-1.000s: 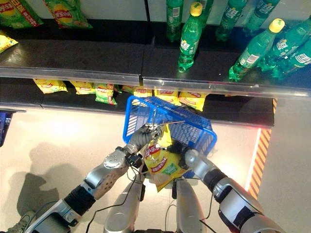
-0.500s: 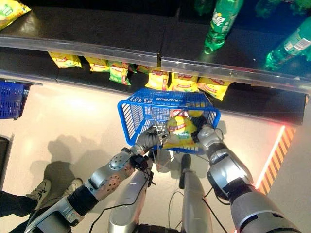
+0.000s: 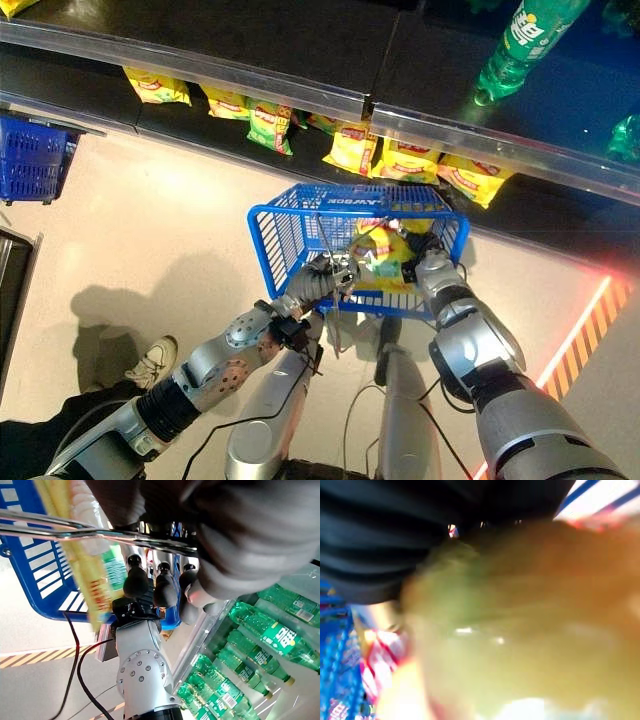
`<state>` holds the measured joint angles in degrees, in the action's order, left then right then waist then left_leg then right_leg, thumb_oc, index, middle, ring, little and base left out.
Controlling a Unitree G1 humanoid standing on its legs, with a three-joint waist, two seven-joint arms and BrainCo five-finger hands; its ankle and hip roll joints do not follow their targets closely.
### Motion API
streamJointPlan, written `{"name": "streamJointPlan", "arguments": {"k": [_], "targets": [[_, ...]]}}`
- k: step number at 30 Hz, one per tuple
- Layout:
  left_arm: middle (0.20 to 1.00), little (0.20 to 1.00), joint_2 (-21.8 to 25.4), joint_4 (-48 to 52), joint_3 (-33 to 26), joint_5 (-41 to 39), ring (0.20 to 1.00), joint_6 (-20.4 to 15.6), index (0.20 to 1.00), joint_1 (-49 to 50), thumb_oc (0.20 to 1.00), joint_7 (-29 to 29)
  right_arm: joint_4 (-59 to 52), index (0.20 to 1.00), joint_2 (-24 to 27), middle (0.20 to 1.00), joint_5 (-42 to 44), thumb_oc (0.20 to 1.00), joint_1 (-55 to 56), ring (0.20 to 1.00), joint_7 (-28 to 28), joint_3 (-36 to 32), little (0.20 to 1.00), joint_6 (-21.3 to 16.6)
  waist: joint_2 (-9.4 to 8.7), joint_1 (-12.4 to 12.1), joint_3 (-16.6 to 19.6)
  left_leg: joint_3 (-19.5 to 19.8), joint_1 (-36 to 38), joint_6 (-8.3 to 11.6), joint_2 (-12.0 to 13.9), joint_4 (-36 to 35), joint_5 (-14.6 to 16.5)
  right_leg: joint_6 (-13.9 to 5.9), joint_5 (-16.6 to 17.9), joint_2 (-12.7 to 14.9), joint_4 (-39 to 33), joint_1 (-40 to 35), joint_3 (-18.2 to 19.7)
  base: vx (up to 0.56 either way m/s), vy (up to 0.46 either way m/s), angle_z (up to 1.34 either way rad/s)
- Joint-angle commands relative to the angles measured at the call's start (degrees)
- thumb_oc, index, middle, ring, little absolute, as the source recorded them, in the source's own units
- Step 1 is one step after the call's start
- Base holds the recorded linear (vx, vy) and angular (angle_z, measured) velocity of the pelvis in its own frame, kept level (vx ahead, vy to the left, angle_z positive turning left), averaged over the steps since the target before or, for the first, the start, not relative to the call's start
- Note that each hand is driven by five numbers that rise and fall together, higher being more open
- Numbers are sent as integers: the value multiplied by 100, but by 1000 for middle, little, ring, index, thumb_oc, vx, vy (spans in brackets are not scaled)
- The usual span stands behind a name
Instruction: Pick up the snacks into the basket
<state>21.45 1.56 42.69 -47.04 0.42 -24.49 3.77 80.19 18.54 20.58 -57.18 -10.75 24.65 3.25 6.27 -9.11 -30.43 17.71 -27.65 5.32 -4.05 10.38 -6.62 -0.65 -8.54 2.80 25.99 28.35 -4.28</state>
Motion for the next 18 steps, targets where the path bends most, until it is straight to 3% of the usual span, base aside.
{"name": "streamJointPlan", "arguments": {"k": [1,2,3,4,7,10,14,16,18], "targets": [[200,200,-349,1096,-261,-127,200,-476,200,-136,200,-260,-417,1000,55,1000,-793,1000,-263,1000,-74,458,1000,-94,96,52,64,-398,427,-494,-548,94,521,-418,496,-68,-1111,-539,76,18,21,3],[200,200,-382,1025,-370,-158,200,-495,200,-67,200,-231,-615,1000,-59,1000,-1072,1000,-82,1000,-68,627,1000,-92,39,91,64,-425,505,-487,-521,63,519,-420,514,-78,-1154,-614,111,42,17,-1],[200,200,-359,899,-754,-136,200,-532,200,155,200,-110,-1263,1000,-169,1000,-1911,1000,334,1000,-89,1024,1000,-77,-135,187,64,-506,719,-482,-449,-1,549,-422,523,-107,-1231,-821,175,28,10,-4],[200,200,-359,900,-756,-136,200,-531,200,152,200,-110,-1266,1000,-167,1000,-1912,1000,331,1000,-89,1024,1000,-75,-135,188,64,-505,715,-480,-448,-15,529,-424,544,-108,-1248,-818,174,36,-3,-10],[200,200,-307,794,-1360,-142,200,-581,200,621,200,73,-2640,1000,-61,1000,-2907,1000,1273,1000,-43,1147,1000,46,-382,320,279,-609,915,-480,-342,-171,531,-443,607,-136,-1459,-1054,256,64,-18,-17],[200,200,-238,767,-1797,-293,200,-599,200,1118,200,103,-3556,1000,154,1000,-3049,1000,2178,1000,200,877,1000,25,-543,410,540,-688,1139,-501,-257,-399,506,-469,675,-152,-1742,-1285,294,85,-28,-30],[200,200,-83,774,-2456,-345,200,-554,200,1801,200,19,-4939,1000,863,1000,-3614,1000,3287,1000,601,412,1000,-116,-764,568,967,-806,1499,-518,-116,-793,433,-513,805,-174,-2165,-1597,382,101,-48,-24],[200,200,-115,702,-2816,-245,200,-477,200,2185,200,-69,-5722,1000,1292,1000,-3929,1000,4106,1000,730,-119,1000,-238,-849,669,1292,-877,1791,-524,-68,-1033,416,-538,886,-185,-2458,-1844,439,155,-48,-21],[200,200,-149,674,-2905,-245,200,-453,200,2348,200,-100,-5958,1000,1389,1000,-3994,1000,4377,1000,799,-296,1000,-283,-860,691,1411,-898,1892,-531,-52,-1117,408,-544,910,-198,-2564,-1937,488,110,-17,-25]]}}
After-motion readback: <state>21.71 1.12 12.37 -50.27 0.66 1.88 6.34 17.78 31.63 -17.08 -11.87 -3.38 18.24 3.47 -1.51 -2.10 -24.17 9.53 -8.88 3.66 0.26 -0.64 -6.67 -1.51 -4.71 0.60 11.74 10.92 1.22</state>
